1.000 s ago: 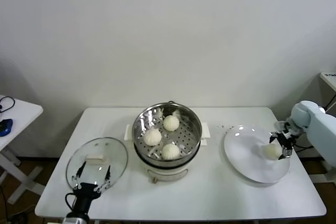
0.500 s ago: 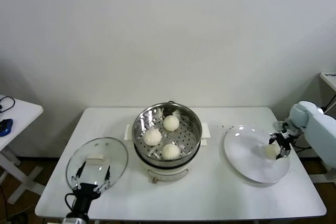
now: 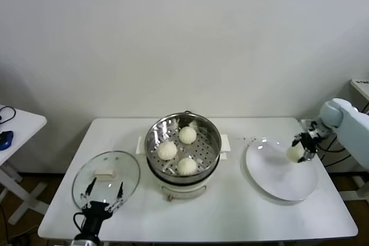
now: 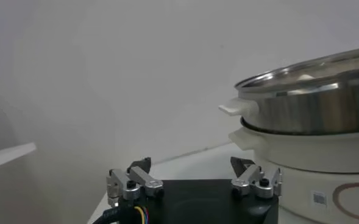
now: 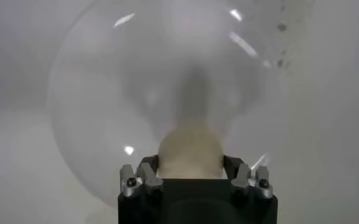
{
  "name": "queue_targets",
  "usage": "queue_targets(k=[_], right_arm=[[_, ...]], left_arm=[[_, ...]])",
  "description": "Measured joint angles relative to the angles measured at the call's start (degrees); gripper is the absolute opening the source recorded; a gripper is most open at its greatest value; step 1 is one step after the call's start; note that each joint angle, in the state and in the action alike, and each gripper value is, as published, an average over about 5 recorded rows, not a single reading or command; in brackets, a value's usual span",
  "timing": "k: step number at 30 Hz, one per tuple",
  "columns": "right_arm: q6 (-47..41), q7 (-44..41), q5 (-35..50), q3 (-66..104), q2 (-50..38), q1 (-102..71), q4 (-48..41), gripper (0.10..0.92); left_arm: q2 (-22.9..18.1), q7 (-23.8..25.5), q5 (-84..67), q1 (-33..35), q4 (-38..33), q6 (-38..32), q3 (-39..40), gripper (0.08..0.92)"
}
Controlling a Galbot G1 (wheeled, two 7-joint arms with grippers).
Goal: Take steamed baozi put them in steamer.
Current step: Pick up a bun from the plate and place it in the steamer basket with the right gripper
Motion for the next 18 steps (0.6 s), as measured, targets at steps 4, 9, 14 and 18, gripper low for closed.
queue_targets(k=[4, 9, 14, 18], right_arm=[[-3.38, 0.78, 10.15, -9.07, 0.94, 7.98, 2.34, 0.696], [-7.3, 1.89, 23.19, -20.03, 3.47, 18.07, 5.43, 0.696], [-10.7, 3.31, 34.89, -29.5, 6.99, 26.47, 9.09, 0.696], [-13.05, 4.62, 42.36, -35.12, 10.09, 31.18, 12.38, 0.696]], left_arm=[[0.02, -0.04, 0.02, -0.06, -0.42, 0.04, 0.51, 0.823], [0.04, -0.08, 0.26, -0.08, -1.12, 0.06, 1.43, 0.823], [0.07, -0.16, 0.57, -0.07, -1.76, 0.19, 2.61, 0.823], [0.11, -0.19, 0.79, -0.26, -2.48, 0.53, 3.72, 0.823]])
